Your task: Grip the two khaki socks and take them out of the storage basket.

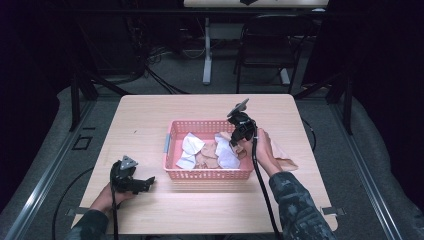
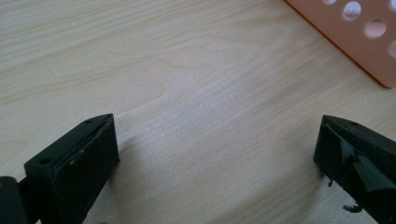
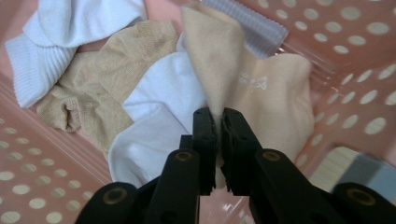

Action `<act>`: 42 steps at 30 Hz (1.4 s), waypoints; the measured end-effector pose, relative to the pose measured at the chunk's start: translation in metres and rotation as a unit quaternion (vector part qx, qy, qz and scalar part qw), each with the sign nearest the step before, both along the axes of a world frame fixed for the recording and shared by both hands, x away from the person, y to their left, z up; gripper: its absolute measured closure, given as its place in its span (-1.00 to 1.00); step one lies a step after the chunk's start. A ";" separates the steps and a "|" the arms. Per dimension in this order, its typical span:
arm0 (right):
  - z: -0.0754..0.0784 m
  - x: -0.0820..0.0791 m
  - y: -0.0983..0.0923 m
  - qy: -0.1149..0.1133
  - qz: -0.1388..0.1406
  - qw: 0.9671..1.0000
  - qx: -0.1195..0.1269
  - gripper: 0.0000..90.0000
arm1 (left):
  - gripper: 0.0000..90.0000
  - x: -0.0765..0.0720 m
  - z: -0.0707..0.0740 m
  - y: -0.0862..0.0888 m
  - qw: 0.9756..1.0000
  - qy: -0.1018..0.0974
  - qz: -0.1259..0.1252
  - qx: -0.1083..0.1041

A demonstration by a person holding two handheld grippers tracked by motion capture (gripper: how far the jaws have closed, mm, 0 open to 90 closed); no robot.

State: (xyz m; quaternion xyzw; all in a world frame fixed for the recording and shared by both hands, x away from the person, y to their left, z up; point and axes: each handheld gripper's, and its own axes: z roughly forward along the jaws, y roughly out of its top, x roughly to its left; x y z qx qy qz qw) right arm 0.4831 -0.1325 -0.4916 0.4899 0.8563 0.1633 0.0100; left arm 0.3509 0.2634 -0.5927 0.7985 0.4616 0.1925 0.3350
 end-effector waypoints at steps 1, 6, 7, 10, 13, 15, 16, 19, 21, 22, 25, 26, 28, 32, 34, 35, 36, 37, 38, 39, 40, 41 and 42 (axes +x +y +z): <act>0.001 -0.001 -0.001 -0.007 -0.006 1.000 0.005 0.90 | -1.00 0.000 0.000 0.000 1.000 0.000 0.000 0.000; 0.016 -0.006 -0.007 -0.020 -0.008 1.000 0.014 0.92 | -1.00 0.000 0.000 0.000 1.000 0.000 0.000 0.000; 0.019 -0.006 -0.008 -0.020 -0.001 1.000 0.010 0.92 | -1.00 0.000 0.000 0.000 1.000 0.000 0.000 0.000; 0.029 -0.009 -0.009 -0.027 0.006 1.000 0.012 0.92 | -1.00 0.000 0.000 0.000 1.000 0.000 0.000 0.000; 0.041 -0.012 -0.011 -0.042 0.007 0.999 0.017 0.92 | -1.00 0.000 0.000 0.000 1.000 0.000 0.000 0.000; 0.046 -0.014 -0.012 -0.047 0.011 0.999 0.020 0.92 | -1.00 0.000 0.000 0.000 1.000 0.000 0.000 0.000; 0.048 -0.015 -0.011 -0.050 0.006 0.998 0.022 0.92 | -1.00 0.000 0.000 0.000 1.000 0.000 0.000 0.000; 0.056 -0.018 -0.012 -0.054 0.014 0.998 0.025 0.92 | -1.00 0.000 0.000 0.000 1.000 0.000 0.000 0.000; 0.062 -0.020 -0.012 -0.058 0.019 0.998 0.026 0.92 | -1.00 0.000 0.000 0.000 1.000 0.000 0.000 0.000; 0.065 -0.021 -0.012 -0.059 0.018 0.998 0.029 0.92 | -1.00 0.000 0.000 0.000 1.000 0.000 0.000 0.000; 0.074 -0.025 -0.012 -0.068 0.023 0.997 0.033 0.92 | -1.00 0.000 0.000 0.000 1.000 0.000 0.000 0.000; 0.077 -0.025 -0.012 -0.066 0.025 0.997 0.030 0.92 | -1.00 0.000 0.000 0.000 1.000 0.000 0.000 0.000; 0.081 -0.027 -0.012 -0.074 0.024 0.996 0.044 0.92 | -1.00 0.000 0.000 0.000 1.000 0.000 0.000 0.000; 0.090 -0.030 -0.015 -0.080 0.028 0.995 0.046 0.92 | -1.00 0.000 0.000 0.000 1.000 0.000 0.000 0.000; 0.095 -0.031 -0.017 -0.083 0.029 0.995 0.045 0.92 | -1.00 0.000 0.000 0.000 1.000 0.000 0.000 0.000; 0.097 -0.032 -0.018 -0.085 0.030 0.995 0.047 0.92 | -1.00 0.000 0.000 0.000 1.000 0.001 0.000 -0.001; 0.099 -0.033 -0.018 -0.087 0.030 0.995 0.047 0.92 | -1.00 0.000 0.000 0.000 1.000 0.001 0.001 -0.001; 0.102 -0.034 -0.019 -0.089 0.030 0.995 0.046 0.92 | -1.00 0.000 0.000 0.000 1.000 0.001 0.000 -0.001; 0.105 -0.035 -0.020 -0.091 0.030 0.994 0.046 0.92 | -1.00 0.000 0.000 0.000 1.000 0.000 0.000 -0.001; 0.107 -0.036 -0.022 -0.095 0.030 0.994 0.046 0.92 | -1.00 0.000 0.000 0.000 1.000 0.001 0.001 -0.001; 0.110 -0.037 -0.023 -0.096 0.031 0.994 0.046 0.92 | -1.00 0.000 0.000 0.000 1.000 0.001 0.000 -0.001; 0.113 -0.039 -0.024 -0.099 0.029 0.993 0.049 0.92 | -1.00 0.000 0.000 0.000 1.000 0.001 0.001 -0.001; 0.116 -0.040 -0.026 -0.100 0.030 0.993 0.048 0.92 | -1.00 0.000 0.000 0.000 1.000 0.000 0.000 -0.001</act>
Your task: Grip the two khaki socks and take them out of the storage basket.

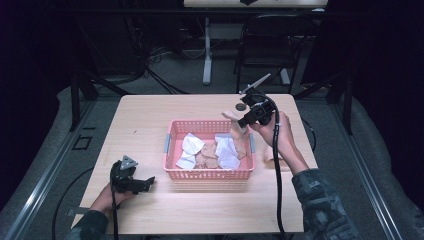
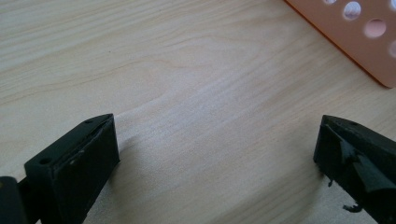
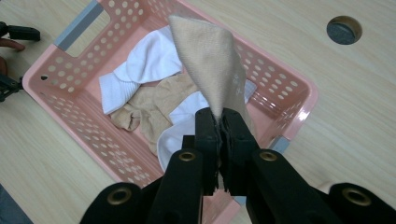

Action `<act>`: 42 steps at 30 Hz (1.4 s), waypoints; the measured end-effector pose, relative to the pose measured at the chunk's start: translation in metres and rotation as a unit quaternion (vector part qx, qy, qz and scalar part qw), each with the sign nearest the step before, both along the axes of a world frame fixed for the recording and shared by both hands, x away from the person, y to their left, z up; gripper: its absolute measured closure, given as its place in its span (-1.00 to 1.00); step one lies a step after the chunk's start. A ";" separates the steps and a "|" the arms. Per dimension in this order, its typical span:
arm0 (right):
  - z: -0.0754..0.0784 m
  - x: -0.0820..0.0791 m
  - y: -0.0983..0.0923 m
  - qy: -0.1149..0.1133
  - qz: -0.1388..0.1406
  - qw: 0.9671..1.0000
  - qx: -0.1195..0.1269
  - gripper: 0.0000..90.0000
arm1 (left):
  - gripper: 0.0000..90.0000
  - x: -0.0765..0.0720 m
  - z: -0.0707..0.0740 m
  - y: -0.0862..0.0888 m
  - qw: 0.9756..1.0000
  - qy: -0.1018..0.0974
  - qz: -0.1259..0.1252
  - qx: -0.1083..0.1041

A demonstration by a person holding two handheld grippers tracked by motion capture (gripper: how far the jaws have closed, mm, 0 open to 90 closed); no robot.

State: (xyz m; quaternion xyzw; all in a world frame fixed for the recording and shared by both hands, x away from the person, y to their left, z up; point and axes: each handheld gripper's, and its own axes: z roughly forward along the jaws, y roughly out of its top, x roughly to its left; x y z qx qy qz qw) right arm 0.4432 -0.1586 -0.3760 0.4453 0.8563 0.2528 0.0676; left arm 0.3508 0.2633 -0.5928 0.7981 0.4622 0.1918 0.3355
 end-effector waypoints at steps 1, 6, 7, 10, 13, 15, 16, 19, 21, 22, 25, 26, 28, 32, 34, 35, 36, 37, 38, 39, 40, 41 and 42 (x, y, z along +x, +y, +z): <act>0.002 -0.001 -0.002 -0.002 0.000 1.000 0.003 0.92 | -1.00 0.000 0.000 0.000 1.000 0.000 0.000 0.000; 0.015 -0.009 -0.011 -0.015 -0.005 1.000 0.006 0.92 | -1.00 0.000 0.000 0.000 1.000 0.000 0.000 0.000; 0.017 -0.010 -0.014 -0.017 -0.006 1.000 0.004 0.92 | -1.00 0.000 0.000 0.000 1.000 0.000 0.000 0.000; 0.022 -0.012 -0.021 -0.019 -0.012 1.000 0.004 0.92 | -1.00 0.000 0.000 0.000 1.000 0.000 0.000 0.000; 0.026 -0.014 -0.029 -0.023 -0.017 1.000 -0.003 0.92 | -1.00 0.000 0.000 0.000 1.000 0.000 0.000 0.000; 0.027 -0.015 -0.034 -0.028 -0.025 0.999 0.005 0.92 | -1.00 0.000 0.000 0.000 1.000 0.000 0.000 0.001; 0.029 -0.015 -0.038 -0.028 -0.025 0.999 0.002 0.92 | -1.00 0.000 0.000 0.000 1.000 0.000 0.000 0.001; 0.030 -0.017 -0.043 -0.030 -0.032 0.999 0.006 0.92 | -1.00 0.000 0.000 0.000 1.000 0.000 0.000 0.001; 0.030 -0.018 -0.053 -0.031 -0.040 0.999 0.003 0.92 | -1.00 0.000 0.000 0.000 1.000 0.000 0.000 0.001; 0.030 -0.018 -0.056 -0.030 -0.043 0.999 0.002 0.92 | -1.00 0.000 0.000 0.000 1.000 0.000 0.000 0.001; 0.028 -0.020 -0.065 -0.031 -0.053 0.998 0.004 0.92 | -1.00 0.000 0.000 0.000 1.000 0.000 0.000 0.001; 0.027 -0.020 -0.068 -0.029 -0.055 0.998 0.000 0.92 | -1.00 0.000 0.000 0.000 1.000 0.000 0.000 0.001; 0.024 -0.021 -0.074 -0.028 -0.062 0.998 0.003 0.92 | -1.00 0.000 0.000 0.000 1.000 0.000 0.000 0.001; 0.019 -0.023 -0.085 -0.026 -0.076 0.997 0.003 0.92 | -1.00 0.000 0.000 0.000 1.000 0.000 0.000 0.001; 0.016 -0.023 -0.091 -0.023 -0.081 0.996 0.001 0.92 | -1.00 0.000 0.000 0.000 1.000 0.000 0.000 0.001; 0.014 -0.023 -0.093 -0.020 -0.083 0.996 0.002 0.92 | -1.00 0.000 0.000 0.000 1.000 0.000 0.000 0.001; 0.012 -0.023 -0.095 -0.019 -0.087 0.996 0.002 0.92 | -1.00 0.000 0.000 0.000 1.000 0.000 0.001 0.002; 0.011 -0.023 -0.098 -0.019 -0.088 0.996 0.000 0.92 | -1.00 0.000 0.000 0.000 1.000 0.000 0.000 0.002; 0.010 -0.023 -0.100 -0.018 -0.090 0.996 0.001 0.92 | -1.00 0.000 0.000 0.000 1.000 0.000 0.000 0.002; 0.008 -0.023 -0.102 -0.017 -0.093 0.996 0.001 0.92 | -1.00 0.000 0.000 0.000 1.000 0.000 0.000 0.002; 0.008 -0.023 -0.102 -0.017 -0.093 0.996 0.001 0.92 | -1.00 0.000 0.000 0.000 1.000 0.000 0.000 0.002; 0.004 -0.023 -0.104 -0.014 -0.098 0.995 -0.001 0.92 | -1.00 0.000 0.000 0.000 1.000 0.000 0.000 0.002; 0.002 -0.023 -0.106 -0.013 -0.101 0.995 -0.001 0.92 | -1.00 0.000 0.000 0.000 1.000 0.000 0.000 0.002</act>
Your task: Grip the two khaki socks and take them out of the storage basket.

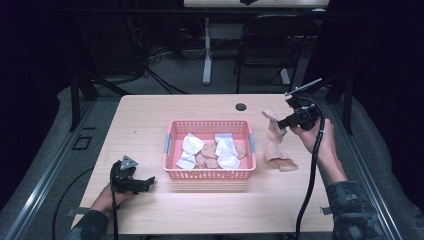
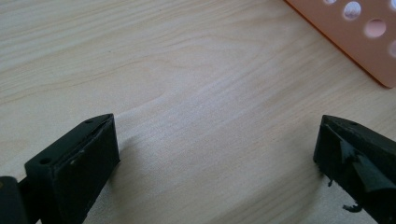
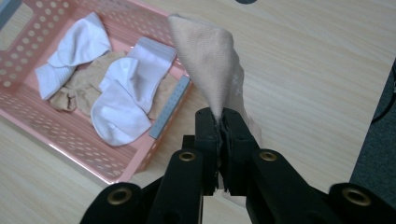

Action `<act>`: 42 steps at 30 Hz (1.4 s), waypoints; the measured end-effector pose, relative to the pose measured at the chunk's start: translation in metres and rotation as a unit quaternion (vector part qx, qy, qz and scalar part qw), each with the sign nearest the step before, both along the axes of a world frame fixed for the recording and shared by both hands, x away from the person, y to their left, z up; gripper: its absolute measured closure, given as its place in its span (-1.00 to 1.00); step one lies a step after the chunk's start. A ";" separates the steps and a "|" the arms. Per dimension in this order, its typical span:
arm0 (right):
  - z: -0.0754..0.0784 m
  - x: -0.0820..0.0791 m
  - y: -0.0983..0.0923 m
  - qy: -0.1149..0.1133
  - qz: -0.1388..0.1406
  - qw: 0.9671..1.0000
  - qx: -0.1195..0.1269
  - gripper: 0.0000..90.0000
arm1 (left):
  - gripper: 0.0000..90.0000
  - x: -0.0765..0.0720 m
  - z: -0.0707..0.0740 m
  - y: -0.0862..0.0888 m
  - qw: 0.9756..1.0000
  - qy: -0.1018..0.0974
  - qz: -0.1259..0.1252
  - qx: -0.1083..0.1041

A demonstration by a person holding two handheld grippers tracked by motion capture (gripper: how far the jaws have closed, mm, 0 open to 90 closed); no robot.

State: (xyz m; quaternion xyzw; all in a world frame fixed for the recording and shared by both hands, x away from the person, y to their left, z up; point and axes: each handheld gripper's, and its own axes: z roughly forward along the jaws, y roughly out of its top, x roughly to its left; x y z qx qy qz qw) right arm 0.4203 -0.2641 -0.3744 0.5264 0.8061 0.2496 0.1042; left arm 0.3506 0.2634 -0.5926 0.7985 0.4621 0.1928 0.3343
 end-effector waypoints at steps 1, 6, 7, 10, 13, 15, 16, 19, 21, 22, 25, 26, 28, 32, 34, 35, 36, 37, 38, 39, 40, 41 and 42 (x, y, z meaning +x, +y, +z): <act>0.000 0.000 0.000 0.000 0.000 1.000 0.000 0.92 | -1.00 0.000 0.000 0.000 1.000 0.000 0.000 0.000; -0.020 0.000 -0.009 0.015 -0.011 1.000 0.004 0.92 | -1.00 0.000 0.000 0.000 1.000 0.002 -0.001 0.000; -0.024 0.000 -0.010 0.018 -0.014 1.000 0.008 0.92 | -1.00 0.000 0.000 0.000 1.000 0.002 -0.001 0.000; -0.035 0.002 -0.013 0.030 -0.016 0.999 0.006 0.92 | -1.00 0.000 0.000 0.000 1.000 0.002 -0.001 0.000; -0.049 0.004 -0.016 0.041 -0.024 0.999 0.009 0.92 | -1.00 0.000 0.000 0.000 1.000 0.002 -0.001 0.000; -0.057 0.005 -0.019 0.051 -0.027 0.998 0.008 0.92 | -1.00 0.000 0.000 0.000 1.000 0.002 -0.001 0.000; -0.062 0.006 -0.020 0.056 -0.028 0.998 0.007 0.92 | -1.00 0.000 0.000 0.000 1.000 0.002 -0.001 0.000; -0.070 0.007 -0.023 0.064 -0.033 0.997 0.007 0.92 | -1.00 0.000 0.000 0.000 1.000 0.002 -0.001 0.000; -0.081 0.009 -0.029 0.072 -0.042 0.997 0.009 0.92 | -1.00 0.000 0.000 0.000 1.000 0.002 0.000 0.000; -0.084 0.010 -0.031 0.074 -0.043 0.996 0.012 0.92 | -1.00 0.000 0.000 0.000 1.000 0.002 0.000 0.000; -0.092 0.012 -0.036 0.084 -0.050 0.995 0.014 0.92 | -1.00 0.000 0.000 0.000 1.000 0.002 -0.001 0.000; -0.095 0.012 -0.037 0.087 -0.048 0.995 0.015 0.92 | -1.00 0.000 0.000 0.000 1.000 0.001 0.000 -0.001; -0.100 0.013 -0.038 0.090 -0.054 0.994 0.015 0.92 | -1.00 0.000 0.000 0.000 1.000 0.001 0.000 0.000; -0.110 0.013 -0.040 0.102 -0.056 0.993 0.013 0.92 | -1.00 0.000 0.000 0.000 1.000 0.001 0.000 0.000; -0.114 0.014 -0.042 0.109 -0.053 0.993 0.013 0.92 | -1.00 0.000 0.000 0.000 1.000 0.001 0.000 0.000; -0.117 0.014 -0.042 0.114 -0.052 0.992 0.010 0.92 | -1.00 0.000 0.000 0.000 1.000 0.001 0.000 0.000; -0.117 0.014 -0.042 0.114 -0.052 0.992 0.010 0.92 | -1.00 0.000 0.000 0.000 1.000 0.001 0.000 0.000; -0.123 0.014 -0.041 0.119 -0.057 0.991 0.009 0.92 | -1.00 0.000 0.000 0.000 1.000 0.001 0.000 0.000; -0.126 0.015 -0.042 0.124 -0.056 0.991 0.008 0.92 | -1.00 0.000 0.000 0.000 1.000 0.001 0.000 0.000; -0.128 0.015 -0.042 0.127 -0.057 0.990 0.006 0.92 | -1.00 0.000 0.000 0.000 1.000 0.001 0.000 0.000; -0.131 0.015 -0.043 0.129 -0.057 0.990 0.009 0.91 | -1.00 0.000 0.000 0.000 1.000 0.001 0.000 0.000; -0.133 0.016 -0.044 0.134 -0.057 0.989 0.012 0.91 | -1.00 0.000 0.000 0.000 1.000 0.001 -0.001 0.000; -0.134 0.016 -0.044 0.132 -0.060 0.989 0.018 0.91 | -1.00 0.000 0.000 0.000 1.000 0.001 0.000 0.000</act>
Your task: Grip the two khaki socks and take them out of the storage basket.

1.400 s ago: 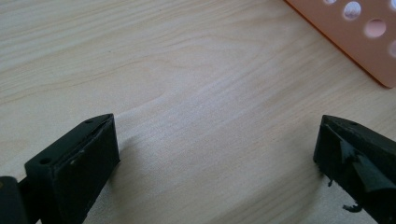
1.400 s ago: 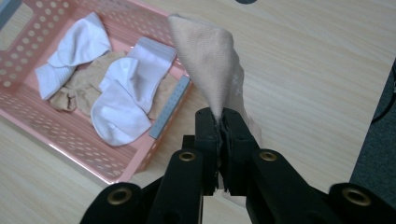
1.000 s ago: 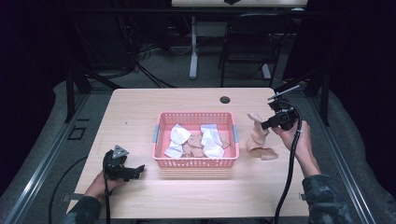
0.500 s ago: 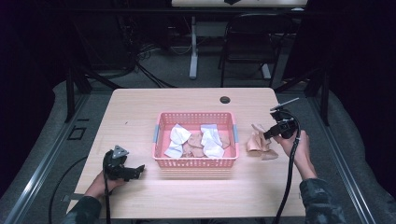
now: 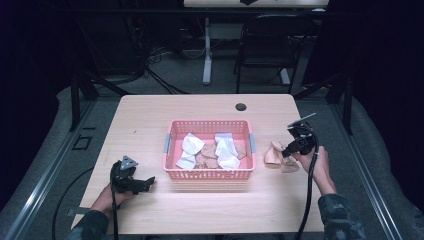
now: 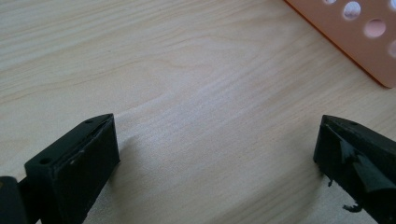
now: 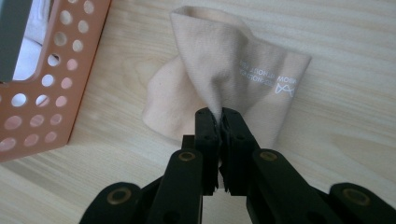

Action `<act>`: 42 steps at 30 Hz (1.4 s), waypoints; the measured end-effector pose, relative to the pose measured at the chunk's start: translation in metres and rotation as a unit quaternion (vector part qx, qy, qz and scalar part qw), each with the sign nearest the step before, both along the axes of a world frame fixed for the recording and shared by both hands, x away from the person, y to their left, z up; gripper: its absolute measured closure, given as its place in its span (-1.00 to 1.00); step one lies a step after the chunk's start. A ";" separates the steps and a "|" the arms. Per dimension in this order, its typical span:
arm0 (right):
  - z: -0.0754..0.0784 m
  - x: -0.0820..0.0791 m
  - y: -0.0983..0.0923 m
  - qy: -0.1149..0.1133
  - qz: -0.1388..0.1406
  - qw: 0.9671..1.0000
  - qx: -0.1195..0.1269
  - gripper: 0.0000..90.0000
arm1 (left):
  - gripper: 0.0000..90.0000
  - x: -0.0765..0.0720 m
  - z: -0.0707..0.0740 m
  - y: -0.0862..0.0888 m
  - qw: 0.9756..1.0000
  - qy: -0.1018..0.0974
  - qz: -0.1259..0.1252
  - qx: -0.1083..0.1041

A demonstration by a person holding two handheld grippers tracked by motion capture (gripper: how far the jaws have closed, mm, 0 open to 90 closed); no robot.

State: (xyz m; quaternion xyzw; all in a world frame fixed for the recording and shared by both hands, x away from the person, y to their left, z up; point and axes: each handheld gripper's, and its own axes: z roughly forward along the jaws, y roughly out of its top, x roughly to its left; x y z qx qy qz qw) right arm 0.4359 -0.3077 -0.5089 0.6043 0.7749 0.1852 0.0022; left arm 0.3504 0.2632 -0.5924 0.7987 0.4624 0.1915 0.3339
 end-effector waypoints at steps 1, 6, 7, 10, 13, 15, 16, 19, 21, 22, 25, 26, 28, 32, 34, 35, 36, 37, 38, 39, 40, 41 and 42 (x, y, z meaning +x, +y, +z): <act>-0.001 0.000 -0.001 0.002 0.005 1.000 -0.003 0.90 | -1.00 0.000 0.000 0.000 1.000 0.000 0.000 0.000; -0.007 0.000 0.000 0.015 0.020 1.000 0.004 0.76 | -1.00 0.000 0.000 0.000 1.000 0.000 0.000 0.000; -0.007 0.000 -0.001 0.017 0.023 1.000 0.002 0.69 | -1.00 0.000 0.000 0.000 1.000 0.000 0.000 0.000; -0.005 -0.004 0.001 0.007 0.024 1.000 0.008 0.55 | -1.00 0.000 0.000 0.000 1.000 0.000 0.000 0.000; 0.005 -0.010 0.003 -0.003 0.046 0.999 0.012 0.07 | -1.00 0.000 0.000 0.000 1.000 0.000 -0.001 0.001; 0.012 -0.015 0.003 -0.015 0.052 0.998 0.013 -0.13 | -1.00 0.000 0.000 0.000 1.000 0.000 -0.001 0.001; 0.016 -0.017 0.003 -0.020 0.055 0.998 0.014 -0.23 | -1.00 0.000 0.000 0.000 1.000 0.000 -0.001 0.001; 0.027 -0.026 0.003 -0.040 0.057 0.997 0.027 -0.48 | -1.00 0.000 0.000 0.000 1.000 0.000 -0.001 0.001; 0.034 -0.033 0.004 -0.052 0.061 0.997 0.022 -0.63 | -1.00 0.000 0.000 0.000 1.000 0.000 -0.001 0.001; 0.037 -0.037 0.005 -0.057 0.061 0.996 0.024 -0.68 | -1.00 0.000 0.000 0.000 1.000 0.000 -0.001 0.001; 0.044 -0.048 0.008 -0.074 0.069 0.994 0.031 -0.75 | -1.00 0.000 0.000 0.000 1.000 0.000 -0.001 0.001; 0.046 -0.052 0.009 -0.077 0.070 0.994 0.031 -0.80 | -1.00 0.000 0.000 0.000 1.000 0.000 -0.001 0.001; 0.049 -0.058 0.012 -0.082 0.078 0.993 0.031 -0.85 | -1.00 0.000 0.000 0.000 1.000 0.000 -0.001 0.001; 0.053 -0.071 0.016 -0.093 0.089 0.991 0.024 -0.89 | -1.00 0.000 0.000 0.000 1.000 0.000 -0.001 0.001; 0.052 -0.076 0.018 -0.095 0.094 0.991 0.020 -0.90 | -1.00 0.000 0.000 0.000 1.000 -0.001 0.000 0.001; 0.052 -0.079 0.018 -0.094 0.096 0.991 0.021 -0.90 | -1.00 0.000 0.000 0.000 1.000 -0.001 0.000 0.001; 0.051 -0.082 0.018 -0.095 0.098 0.990 0.023 -0.90 | -1.00 0.000 0.000 0.000 1.000 -0.001 0.000 0.001; 0.050 -0.084 0.018 -0.095 0.097 0.991 0.021 -0.90 | -1.00 0.000 0.000 0.000 1.000 -0.001 0.000 0.001; 0.050 -0.087 0.018 -0.094 0.099 0.990 0.019 -0.90 | -1.00 0.000 0.000 0.000 1.000 -0.001 0.000 0.001; 0.049 -0.089 0.018 -0.094 0.100 0.990 0.021 -0.90 | -1.00 0.000 0.000 0.000 1.000 -0.001 0.000 0.001; 0.048 -0.092 0.017 -0.094 0.100 0.990 0.021 -0.90 | -1.00 0.000 0.000 0.000 1.000 -0.002 0.000 0.000; 0.047 -0.095 0.017 -0.095 0.098 0.990 0.024 -0.90 | -1.00 0.000 0.000 0.000 1.000 -0.002 0.000 0.000; 0.046 -0.098 0.016 -0.094 0.101 0.990 0.021 -0.91 | -1.00 0.000 0.000 0.000 1.000 -0.001 0.000 0.001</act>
